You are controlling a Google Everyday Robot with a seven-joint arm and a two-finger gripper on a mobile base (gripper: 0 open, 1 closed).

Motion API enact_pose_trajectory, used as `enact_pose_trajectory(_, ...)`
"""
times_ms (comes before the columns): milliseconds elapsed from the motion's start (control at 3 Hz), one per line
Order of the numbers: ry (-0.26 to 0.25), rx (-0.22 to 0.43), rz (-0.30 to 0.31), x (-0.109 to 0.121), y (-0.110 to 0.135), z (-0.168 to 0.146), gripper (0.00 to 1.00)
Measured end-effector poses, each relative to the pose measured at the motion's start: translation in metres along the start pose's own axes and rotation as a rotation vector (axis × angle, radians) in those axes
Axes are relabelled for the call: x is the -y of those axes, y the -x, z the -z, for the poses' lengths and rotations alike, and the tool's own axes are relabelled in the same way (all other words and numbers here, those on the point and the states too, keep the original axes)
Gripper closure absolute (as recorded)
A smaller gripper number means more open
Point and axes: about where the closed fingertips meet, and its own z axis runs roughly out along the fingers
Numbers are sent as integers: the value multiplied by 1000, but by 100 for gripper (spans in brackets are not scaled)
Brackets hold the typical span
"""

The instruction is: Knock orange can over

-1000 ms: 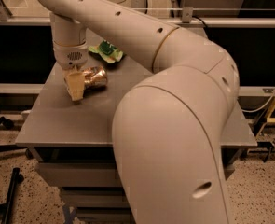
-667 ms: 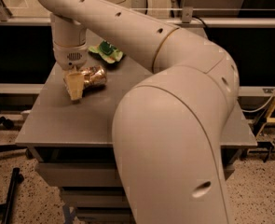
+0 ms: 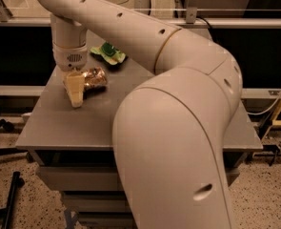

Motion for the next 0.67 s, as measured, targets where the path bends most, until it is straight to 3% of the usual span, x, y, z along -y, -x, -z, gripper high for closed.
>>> enact_pose_trajectory(667,0,0,0,0,0,1,0)
